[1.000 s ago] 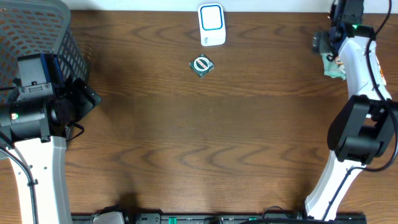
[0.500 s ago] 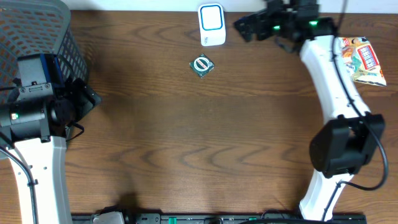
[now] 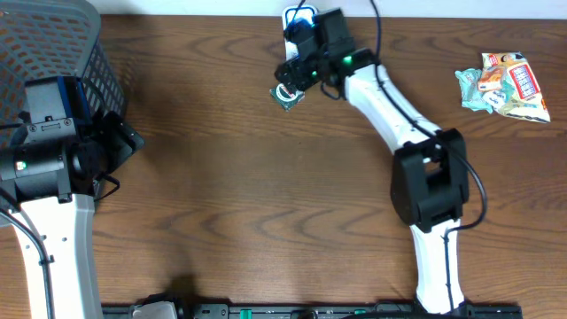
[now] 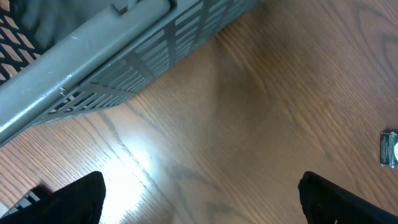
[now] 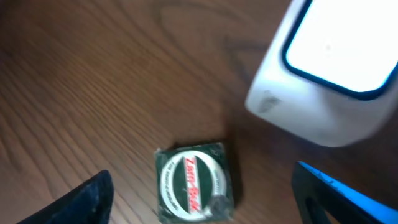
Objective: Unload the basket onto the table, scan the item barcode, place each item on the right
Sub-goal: 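Move the right gripper to the green Zam-Buk tin and grasp it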
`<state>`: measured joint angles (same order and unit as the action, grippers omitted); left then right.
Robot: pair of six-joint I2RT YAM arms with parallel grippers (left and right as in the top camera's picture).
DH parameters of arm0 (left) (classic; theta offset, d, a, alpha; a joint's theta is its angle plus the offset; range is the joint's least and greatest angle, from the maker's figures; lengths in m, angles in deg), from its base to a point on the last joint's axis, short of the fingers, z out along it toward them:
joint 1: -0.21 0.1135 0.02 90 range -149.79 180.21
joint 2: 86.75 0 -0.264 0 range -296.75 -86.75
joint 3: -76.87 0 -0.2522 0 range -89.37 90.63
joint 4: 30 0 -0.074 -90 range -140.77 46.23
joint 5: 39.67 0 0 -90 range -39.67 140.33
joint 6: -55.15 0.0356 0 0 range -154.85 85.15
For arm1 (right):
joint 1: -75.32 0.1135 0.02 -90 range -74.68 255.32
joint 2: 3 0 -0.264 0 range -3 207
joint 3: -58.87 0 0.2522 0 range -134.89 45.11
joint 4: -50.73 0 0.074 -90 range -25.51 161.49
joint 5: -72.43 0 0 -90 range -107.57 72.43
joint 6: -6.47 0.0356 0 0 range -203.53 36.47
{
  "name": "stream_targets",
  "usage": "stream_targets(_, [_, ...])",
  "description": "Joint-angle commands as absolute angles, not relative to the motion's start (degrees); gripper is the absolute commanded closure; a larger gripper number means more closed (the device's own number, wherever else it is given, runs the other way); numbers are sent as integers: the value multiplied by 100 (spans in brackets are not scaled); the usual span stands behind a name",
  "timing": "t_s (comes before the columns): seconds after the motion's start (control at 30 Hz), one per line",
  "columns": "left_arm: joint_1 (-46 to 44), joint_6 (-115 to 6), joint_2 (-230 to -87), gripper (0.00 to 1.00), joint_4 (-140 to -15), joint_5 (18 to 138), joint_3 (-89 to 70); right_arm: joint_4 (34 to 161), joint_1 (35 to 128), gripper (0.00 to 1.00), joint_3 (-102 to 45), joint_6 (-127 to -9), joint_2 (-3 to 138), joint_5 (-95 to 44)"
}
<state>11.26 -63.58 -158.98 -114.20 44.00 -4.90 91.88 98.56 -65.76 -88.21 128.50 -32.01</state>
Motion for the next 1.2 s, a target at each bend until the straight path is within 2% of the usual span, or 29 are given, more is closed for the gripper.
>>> stream_targets(0.0, [1146,-6410,-15898,2,-11426,4382,-477,9147,9942,4,-6576,-8131,12942,-3052])
stream_targets(0.13, [1146,-6410,-15898,3,-11424,4382,-477,9145,10007,2,-6576,-7512,13029,-3052])
stream_targets(0.23, [1146,-6410,-15898,2,-11424,4382,-477,9145,10038,7,-6576,-7385,13064,-2978])
stream_targets(0.47, [1146,-6410,-15898,2,-11424,4382,-477,9361,10092,8,-6570,-6634,13125,-2584])
stream_targets(0.5, [1146,-6410,-15898,2,-11424,4382,-477,9405,10097,4,-6570,-6472,13125,-2624])
stream_targets(0.53, [1146,-6410,-15898,2,-11426,4382,-477,9433,10099,1,-6572,-6319,13125,-2751])
stream_targets(0.67, [1146,-6410,-15898,2,-11426,4382,-477,9678,10132,1,-6570,-6083,13125,-4103])
stream_targets(0.73, [1146,-6410,-15898,3,-11424,4382,-477,9691,10151,1,-6572,-6083,13125,-4350])
stream_targets(0.77, [1146,-6410,-15898,2,-11424,4382,-477,9678,10156,7,-6572,-6083,13125,-4342])
stream_targets(0.8, [1146,-6410,-15898,2,-11426,4382,-477,9654,10158,24,-6572,-6083,13125,-4318])
stream_targets(0.83, [1146,-6410,-15898,3,-11424,4382,-477,9634,10158,34,-6572,-6076,13125,-4270])
stream_targets(0.87, [1146,-6410,-15898,2,-11426,4382,-477,9639,10158,37,-6572,-6011,13125,-4178])
stream_targets(0.9, [1146,-6410,-15898,2,-11424,4382,-477,9656,10158,37,-6572,-5825,13125,-3988])
stream_targets(0.97, [1146,-6410,-15898,3,-11426,4382,-477,9719,10158,11,-6572,-5348,13125,-3601])
stream_targets(1.0, [1146,-6410,-15898,2,-11424,4382,-477,9765,10158,6,-6572,-5071,13125,-3384])
stream_targets(1.17, [1146,-6410,-15898,2,-11424,4382,-477,10019,10215,8,-6570,-4142,13127,-2510])
